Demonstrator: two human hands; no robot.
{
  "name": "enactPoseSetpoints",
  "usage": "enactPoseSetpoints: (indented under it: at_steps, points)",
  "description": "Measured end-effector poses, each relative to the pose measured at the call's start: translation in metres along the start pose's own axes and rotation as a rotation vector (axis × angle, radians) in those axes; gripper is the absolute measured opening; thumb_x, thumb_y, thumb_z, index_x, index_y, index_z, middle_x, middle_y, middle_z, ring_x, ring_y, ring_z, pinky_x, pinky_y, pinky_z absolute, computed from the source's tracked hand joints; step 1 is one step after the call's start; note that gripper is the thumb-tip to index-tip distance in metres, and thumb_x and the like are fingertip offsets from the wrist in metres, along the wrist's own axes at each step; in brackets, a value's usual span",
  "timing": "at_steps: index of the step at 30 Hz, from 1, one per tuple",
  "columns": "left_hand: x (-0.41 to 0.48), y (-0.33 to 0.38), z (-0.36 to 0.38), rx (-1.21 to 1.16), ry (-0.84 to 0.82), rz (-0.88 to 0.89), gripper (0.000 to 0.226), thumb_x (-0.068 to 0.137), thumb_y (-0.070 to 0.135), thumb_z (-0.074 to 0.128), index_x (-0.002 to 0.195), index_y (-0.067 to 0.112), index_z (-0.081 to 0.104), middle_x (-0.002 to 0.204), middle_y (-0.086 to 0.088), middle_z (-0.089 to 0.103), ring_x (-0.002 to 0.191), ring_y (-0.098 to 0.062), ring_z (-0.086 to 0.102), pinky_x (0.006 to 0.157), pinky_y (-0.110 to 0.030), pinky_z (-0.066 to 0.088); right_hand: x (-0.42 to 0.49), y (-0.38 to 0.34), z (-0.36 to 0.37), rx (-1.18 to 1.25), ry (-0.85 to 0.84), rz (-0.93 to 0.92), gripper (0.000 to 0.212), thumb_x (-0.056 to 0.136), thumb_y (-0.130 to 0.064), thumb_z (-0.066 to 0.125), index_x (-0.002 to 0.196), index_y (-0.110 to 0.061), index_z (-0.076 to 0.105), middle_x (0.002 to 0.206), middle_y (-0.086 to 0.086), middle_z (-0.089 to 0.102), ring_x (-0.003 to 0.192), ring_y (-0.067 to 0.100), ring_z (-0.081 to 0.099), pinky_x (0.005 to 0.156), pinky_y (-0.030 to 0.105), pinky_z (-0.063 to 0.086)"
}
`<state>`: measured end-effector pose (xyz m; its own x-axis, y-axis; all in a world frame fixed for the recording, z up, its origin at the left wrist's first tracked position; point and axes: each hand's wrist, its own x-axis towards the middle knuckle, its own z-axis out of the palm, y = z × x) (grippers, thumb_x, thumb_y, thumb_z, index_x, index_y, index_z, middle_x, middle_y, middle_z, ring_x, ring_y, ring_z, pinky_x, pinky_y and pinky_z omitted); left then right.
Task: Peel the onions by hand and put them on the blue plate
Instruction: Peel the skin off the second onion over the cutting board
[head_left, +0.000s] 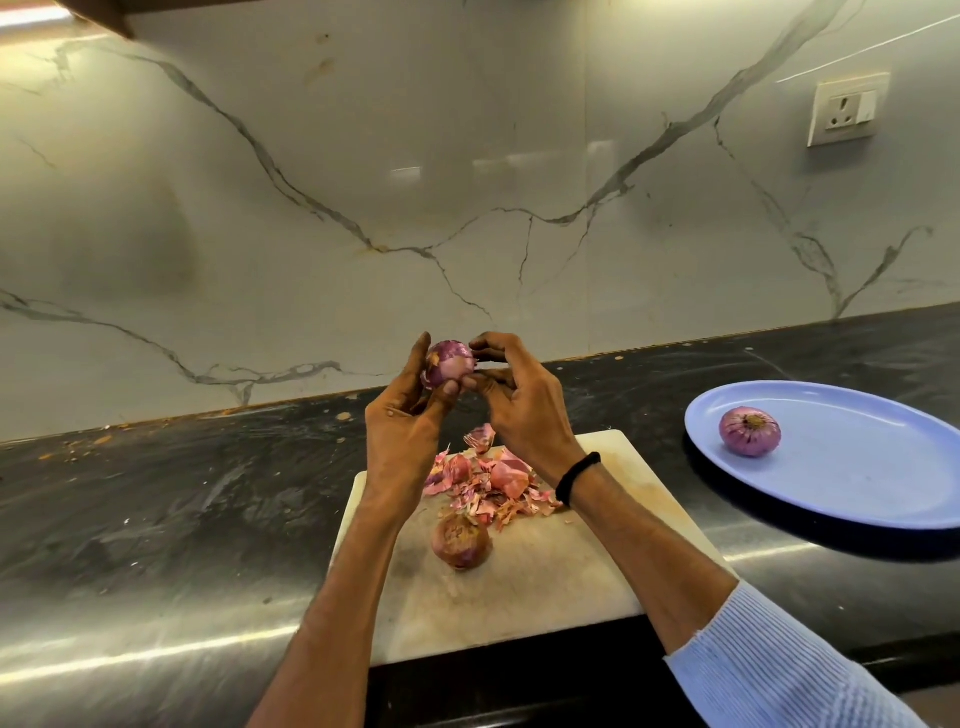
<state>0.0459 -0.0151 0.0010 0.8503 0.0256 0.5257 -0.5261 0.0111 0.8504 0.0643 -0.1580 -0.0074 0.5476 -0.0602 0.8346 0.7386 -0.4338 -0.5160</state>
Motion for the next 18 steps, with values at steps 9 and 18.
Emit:
enactPoseSetpoints:
  at_steps: [9,18]
  points:
    - [0.0030,0.0046,-0.0035,-0.112,0.069,-0.054,0.045,0.080,0.025,0.067,0.126,0.024,0.066,0.116,0.013,0.072,0.118,-0.014,0.065,0.105,-0.048,0.050,-0.0019,0.0048,0.0013,-0.015,-0.105,-0.025,0.046,0.089,-0.008,0.073,0.130,-0.010,0.052,0.124,0.012,0.059,0.109,0.024,0.064,0.091,0.031,0.058]
    - [0.0015,0.0034,-0.0032,-0.050,0.040,-0.043,0.052,0.079,0.026,0.071,0.130,0.019,0.064,0.120,0.010,0.071,0.115,-0.009,0.065,0.105,-0.043,0.051,-0.0036,0.0081,-0.0005,-0.197,-0.084,-0.156,0.044,0.089,-0.017,0.074,0.125,-0.016,0.050,0.110,0.009,0.059,0.094,0.020,0.062,0.082,0.033,0.060]
